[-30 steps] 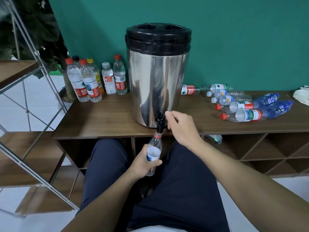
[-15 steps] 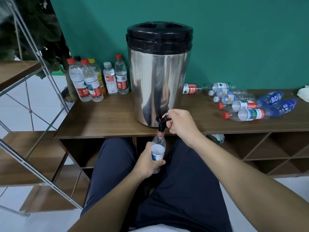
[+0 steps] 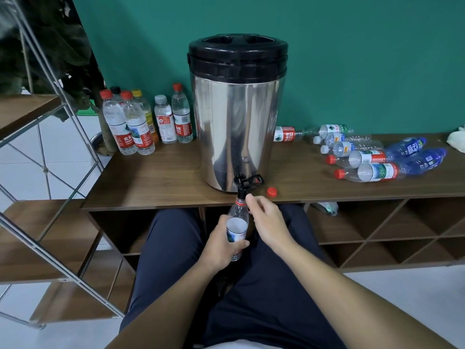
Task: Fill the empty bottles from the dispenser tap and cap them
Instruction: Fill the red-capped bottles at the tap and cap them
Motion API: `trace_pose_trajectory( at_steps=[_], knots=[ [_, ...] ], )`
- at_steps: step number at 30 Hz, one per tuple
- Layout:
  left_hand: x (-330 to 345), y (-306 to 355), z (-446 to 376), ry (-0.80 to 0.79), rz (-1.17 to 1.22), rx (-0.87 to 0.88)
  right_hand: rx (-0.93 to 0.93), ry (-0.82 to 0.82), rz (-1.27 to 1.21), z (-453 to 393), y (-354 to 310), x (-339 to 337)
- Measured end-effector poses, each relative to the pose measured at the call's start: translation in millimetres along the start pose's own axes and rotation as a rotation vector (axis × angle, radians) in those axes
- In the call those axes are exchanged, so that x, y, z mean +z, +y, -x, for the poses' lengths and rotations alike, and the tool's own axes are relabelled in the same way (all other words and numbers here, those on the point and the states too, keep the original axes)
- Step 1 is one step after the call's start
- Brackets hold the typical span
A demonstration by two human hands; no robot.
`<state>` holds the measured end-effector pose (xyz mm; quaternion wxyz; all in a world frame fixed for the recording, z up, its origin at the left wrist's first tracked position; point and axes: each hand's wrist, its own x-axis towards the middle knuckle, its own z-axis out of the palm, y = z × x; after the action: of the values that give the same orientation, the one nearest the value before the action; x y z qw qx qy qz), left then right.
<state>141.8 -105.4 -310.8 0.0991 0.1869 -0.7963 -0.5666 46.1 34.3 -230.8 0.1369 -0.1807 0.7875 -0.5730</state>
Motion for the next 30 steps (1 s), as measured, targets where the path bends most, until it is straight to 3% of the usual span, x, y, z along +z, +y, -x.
trace_pose_trajectory(
  at_steps=[9, 16, 30],
  knots=[
    [-1, 2, 4, 0.016, 0.029, 0.028, 0.035, -0.08, -0.103, 10, 35, 22],
    [0, 4, 5, 0.04, -0.021, 0.023, 0.051, -0.166, 0.057, 14, 48, 30],
    [-4, -2, 9, 0.002, -0.032, 0.025, 0.027, -0.062, 0.037, 10, 71, 41]
  ],
)
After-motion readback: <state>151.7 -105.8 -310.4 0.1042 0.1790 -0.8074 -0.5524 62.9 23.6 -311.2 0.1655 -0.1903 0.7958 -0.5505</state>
